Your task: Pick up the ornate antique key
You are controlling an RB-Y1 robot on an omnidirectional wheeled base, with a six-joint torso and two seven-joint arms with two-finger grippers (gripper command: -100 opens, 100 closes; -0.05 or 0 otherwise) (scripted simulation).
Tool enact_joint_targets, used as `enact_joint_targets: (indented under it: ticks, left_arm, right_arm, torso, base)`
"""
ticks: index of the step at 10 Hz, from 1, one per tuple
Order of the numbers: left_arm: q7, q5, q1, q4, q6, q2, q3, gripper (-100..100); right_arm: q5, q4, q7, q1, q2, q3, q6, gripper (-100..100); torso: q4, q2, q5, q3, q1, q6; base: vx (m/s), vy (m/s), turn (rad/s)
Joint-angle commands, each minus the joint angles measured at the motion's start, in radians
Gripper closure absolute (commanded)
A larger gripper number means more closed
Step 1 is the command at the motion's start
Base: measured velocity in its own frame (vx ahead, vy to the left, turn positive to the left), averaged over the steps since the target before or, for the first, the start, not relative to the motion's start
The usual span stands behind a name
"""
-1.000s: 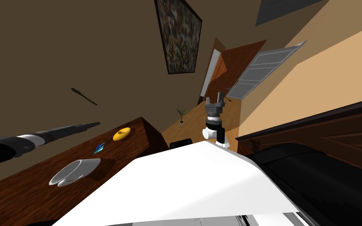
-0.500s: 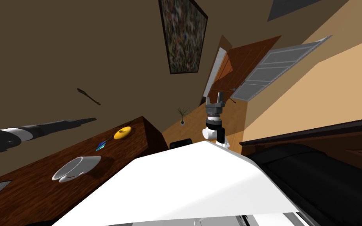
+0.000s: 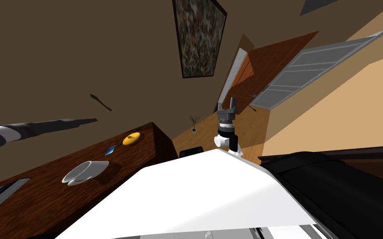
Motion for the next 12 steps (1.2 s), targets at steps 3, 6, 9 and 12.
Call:
enact_joint_targets:
  ticks: [3, 6, 9, 12]
  left_arm:
    - [0.053, 0.001, -0.005, 0.092, -0.086, 0.069, 0.042, -100]
    - [0.082, 0.001, -0.009, 0.137, -0.129, 0.110, 0.059, -100]
    - [0.125, -0.007, -0.014, 0.194, -0.187, 0.167, 0.082, -100]
    - [0.167, -0.025, -0.017, 0.237, -0.237, 0.215, 0.100, -100]
  right_arm:
    - [0.000, 0.000, 0.000, 0.000, 0.000, 0.000, 0.000, 0]
    - [0.000, 0.000, 0.000, 0.000, 0.000, 0.000, 0.000, 0]
    - [0.000, 0.000, 0.000, 0.000, 0.000, 0.000, 0.000, 0]
    - [0.000, 0.000, 0.000, 0.000, 0.000, 0.000, 0.000, 0]
  torso:
    - [0.000, -0.001, 0.000, 0.000, -0.002, 0.000]
    - [0.000, 0.000, 0.000, 0.000, 0.001, 0.000]
    - [-0.001, -0.004, 0.000, -0.002, 0.000, 0.001]
    - [-0.001, -0.002, 0.001, -0.002, 0.003, 0.000]
  base:
    - [0.052, -0.064, 0.161]
    - [0.043, -0.034, 0.094]
    - [0.091, -0.033, 0.138]
    - [0.087, -0.006, 0.115]
